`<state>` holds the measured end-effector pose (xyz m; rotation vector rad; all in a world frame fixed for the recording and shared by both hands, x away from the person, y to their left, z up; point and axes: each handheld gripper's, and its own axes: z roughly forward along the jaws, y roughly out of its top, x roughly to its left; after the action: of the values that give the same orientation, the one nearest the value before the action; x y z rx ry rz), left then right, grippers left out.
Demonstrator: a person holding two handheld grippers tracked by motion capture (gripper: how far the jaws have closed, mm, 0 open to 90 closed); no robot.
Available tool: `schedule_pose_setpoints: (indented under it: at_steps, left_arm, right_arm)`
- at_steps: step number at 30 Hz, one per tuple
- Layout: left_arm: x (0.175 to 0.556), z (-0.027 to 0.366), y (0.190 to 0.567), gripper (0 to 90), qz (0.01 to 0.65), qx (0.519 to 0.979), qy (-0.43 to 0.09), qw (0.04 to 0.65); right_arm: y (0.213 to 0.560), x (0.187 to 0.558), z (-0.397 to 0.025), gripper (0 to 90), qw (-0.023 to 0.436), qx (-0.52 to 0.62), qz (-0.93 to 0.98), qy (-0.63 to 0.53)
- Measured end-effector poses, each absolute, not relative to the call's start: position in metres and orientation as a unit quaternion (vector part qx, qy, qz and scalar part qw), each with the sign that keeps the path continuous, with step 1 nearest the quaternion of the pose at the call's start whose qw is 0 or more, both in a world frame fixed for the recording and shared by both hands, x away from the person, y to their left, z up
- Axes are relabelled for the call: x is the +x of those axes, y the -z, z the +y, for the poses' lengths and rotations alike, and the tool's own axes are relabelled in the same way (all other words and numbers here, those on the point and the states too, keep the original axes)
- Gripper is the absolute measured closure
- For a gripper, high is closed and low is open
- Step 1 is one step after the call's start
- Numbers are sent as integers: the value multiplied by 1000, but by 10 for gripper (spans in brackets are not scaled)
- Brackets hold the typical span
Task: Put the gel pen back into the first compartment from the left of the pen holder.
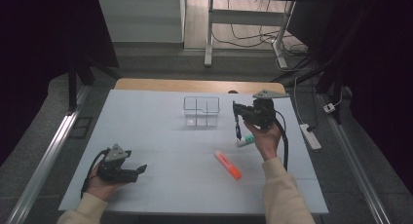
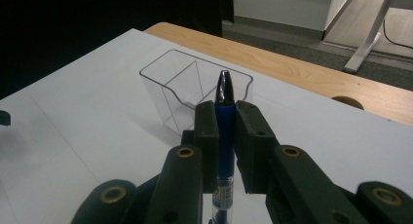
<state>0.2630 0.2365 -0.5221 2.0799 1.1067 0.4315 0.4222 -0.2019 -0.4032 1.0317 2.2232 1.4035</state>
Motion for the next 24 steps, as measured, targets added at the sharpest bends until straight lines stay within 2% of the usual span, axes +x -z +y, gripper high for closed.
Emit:
schedule_pose_setpoints:
  at_steps: [12, 24]
  left_arm:
    - [263, 237, 522, 182, 430, 808, -167, 366]
    - [263, 237, 522, 182, 430, 808, -167, 366]
  right_arm:
    - [392, 437, -173, 800, 160, 359, 770, -502]
    - [397, 449, -160, 800, 151, 368, 761, -513]
